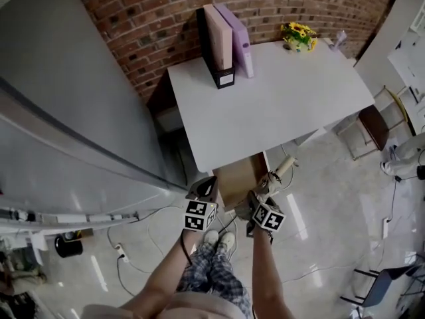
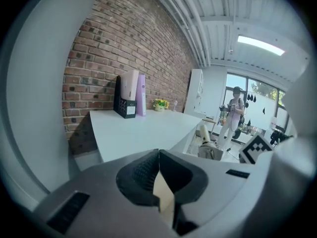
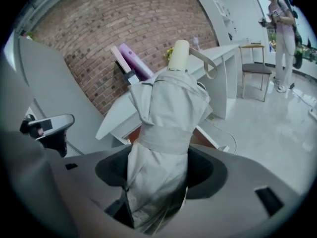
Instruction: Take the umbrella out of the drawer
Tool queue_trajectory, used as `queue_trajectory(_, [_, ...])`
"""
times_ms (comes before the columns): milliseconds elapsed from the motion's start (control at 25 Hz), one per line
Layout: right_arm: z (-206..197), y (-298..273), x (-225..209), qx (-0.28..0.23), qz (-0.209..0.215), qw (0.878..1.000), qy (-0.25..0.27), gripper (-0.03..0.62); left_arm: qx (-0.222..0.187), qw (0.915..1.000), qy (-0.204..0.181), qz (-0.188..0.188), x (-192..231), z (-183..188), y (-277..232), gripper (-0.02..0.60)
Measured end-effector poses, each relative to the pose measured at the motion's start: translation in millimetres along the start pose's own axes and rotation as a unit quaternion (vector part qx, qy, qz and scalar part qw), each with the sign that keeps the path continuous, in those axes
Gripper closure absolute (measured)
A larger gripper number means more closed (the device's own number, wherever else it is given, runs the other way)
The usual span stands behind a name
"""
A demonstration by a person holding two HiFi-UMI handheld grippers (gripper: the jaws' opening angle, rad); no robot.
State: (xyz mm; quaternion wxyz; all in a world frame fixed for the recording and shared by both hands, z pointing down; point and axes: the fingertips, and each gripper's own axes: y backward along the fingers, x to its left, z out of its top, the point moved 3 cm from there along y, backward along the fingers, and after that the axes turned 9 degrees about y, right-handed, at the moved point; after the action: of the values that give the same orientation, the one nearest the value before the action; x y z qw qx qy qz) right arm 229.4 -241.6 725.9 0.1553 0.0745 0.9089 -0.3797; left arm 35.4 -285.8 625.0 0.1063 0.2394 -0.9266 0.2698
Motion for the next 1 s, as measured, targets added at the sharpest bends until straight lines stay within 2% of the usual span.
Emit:
queue_trajectory(160, [26.7,63.0,-4.0,-0.072,-0.013,0.997,0.039,0.29,-0.032,0.9995,-0.001,-0.004,-6.5,34.2,29.1,0.555])
queue_trajectory(320, [61.0,127.3,-2.9,-0.144,-0.033,0.985,0.086,0.29,-0.069,0.9973,-0.019,-0.017,-18.3,68.1,56.2,0.555])
queue_trajectory(440, [93.1,171.1,-0.4,-0.205,-0.05,0.97,0.118,0.29,-0.103,0.9935,-0.04,-0.027,-26.8,94.9,71.8,0.555])
queue_trajectory(640, [120.1,256.9,10.5,-0.281,-0.074,0.944,0.154,0.289,-0.137,0.9892,-0.045,-0.027,-38.6,119.3,119.4,0.555])
queue_trajectory(800, [144.6,302.3,13.8,-0.327,-0.098,0.921,0.19,0.289,-0.167,0.9842,-0.055,-0.022,-42.2,139.9,136.8,0.555])
queue_trajectory(1000, [154.9,338.3,17.9,-0.363,-0.125,0.9,0.207,0.287,-0.19,0.9793,-0.065,-0.027,-45.5,152.9,148.2,0.555])
